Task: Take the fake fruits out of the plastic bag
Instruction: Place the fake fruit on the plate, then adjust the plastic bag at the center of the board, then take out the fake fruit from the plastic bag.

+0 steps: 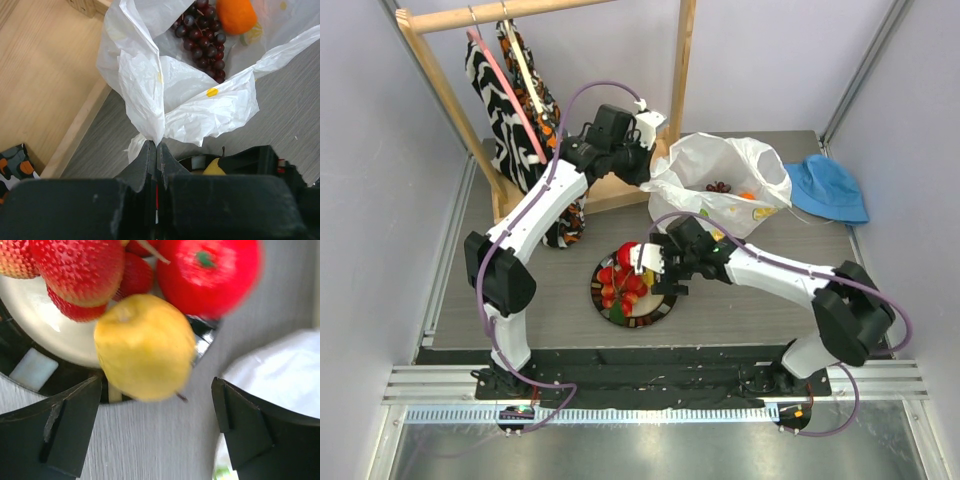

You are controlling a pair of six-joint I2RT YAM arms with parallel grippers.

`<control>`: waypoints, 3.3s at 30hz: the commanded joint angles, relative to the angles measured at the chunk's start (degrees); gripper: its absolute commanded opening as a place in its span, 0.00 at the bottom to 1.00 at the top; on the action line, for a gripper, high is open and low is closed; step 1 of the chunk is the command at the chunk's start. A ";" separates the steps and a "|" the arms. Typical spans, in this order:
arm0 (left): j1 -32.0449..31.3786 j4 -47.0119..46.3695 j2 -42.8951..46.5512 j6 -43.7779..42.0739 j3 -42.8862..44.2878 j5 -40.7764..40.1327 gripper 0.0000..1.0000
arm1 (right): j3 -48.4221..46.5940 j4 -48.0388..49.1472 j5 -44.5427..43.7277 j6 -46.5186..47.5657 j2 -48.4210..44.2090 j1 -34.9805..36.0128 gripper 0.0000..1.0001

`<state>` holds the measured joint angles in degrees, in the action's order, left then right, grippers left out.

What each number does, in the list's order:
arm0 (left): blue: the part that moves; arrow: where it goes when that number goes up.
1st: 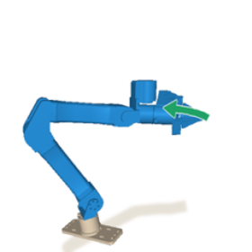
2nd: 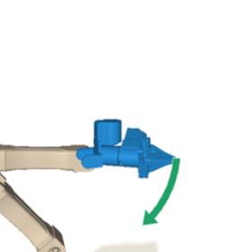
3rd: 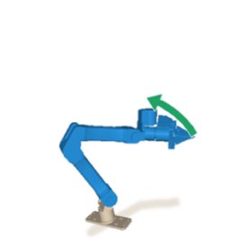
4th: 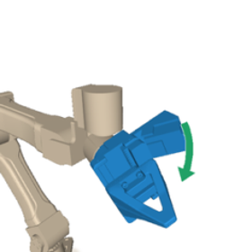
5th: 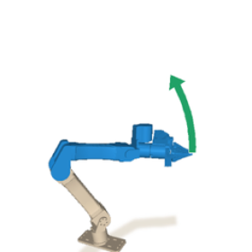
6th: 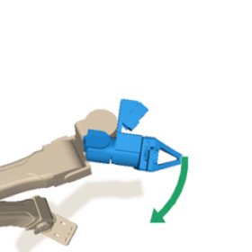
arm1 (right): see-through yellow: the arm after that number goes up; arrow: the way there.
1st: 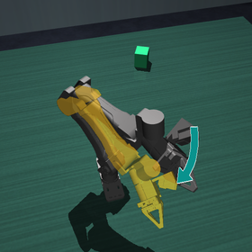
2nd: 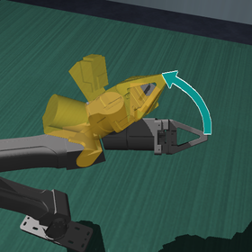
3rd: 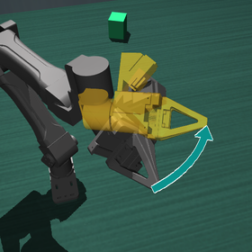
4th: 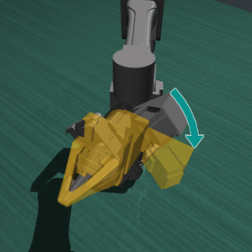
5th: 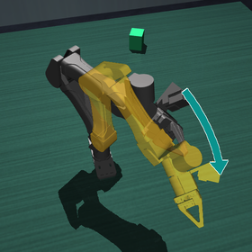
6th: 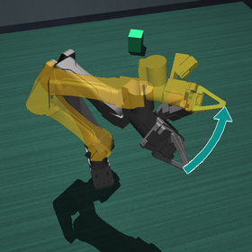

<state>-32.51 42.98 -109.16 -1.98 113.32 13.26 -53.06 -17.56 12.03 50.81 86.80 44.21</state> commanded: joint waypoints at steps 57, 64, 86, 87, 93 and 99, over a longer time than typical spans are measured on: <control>-5.90 -1.67 12.57 7.95 -21.65 12.94 0.00 | -23.15 -19.80 5.47 -23.83 -1.30 -27.51 0.37; -5.90 -2.02 12.05 7.60 -21.03 12.85 0.00 | -24.46 -15.75 -10.70 -26.10 7.84 -27.94 0.40; -6.77 -1.32 12.75 6.37 -22.26 13.90 0.00 | -29.91 -0.55 -32.86 -24.79 25.69 -30.84 0.81; -6.77 -1.32 12.84 6.37 -22.26 13.90 0.00 | -31.13 -0.46 -33.12 -24.62 26.57 -31.11 0.81; -6.77 -0.71 13.01 6.37 -23.05 13.90 0.00 | -35.79 4.72 -37.16 -21.28 33.69 -32.78 0.78; -7.57 -0.44 10.82 5.85 -20.07 12.76 0.00 | -35.37 1.49 -27.18 -21.97 28.44 -35.94 0.35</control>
<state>-39.05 40.91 -98.83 5.15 90.78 25.82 -87.77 -16.36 -20.03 29.69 120.49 10.98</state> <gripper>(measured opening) 0.013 0.543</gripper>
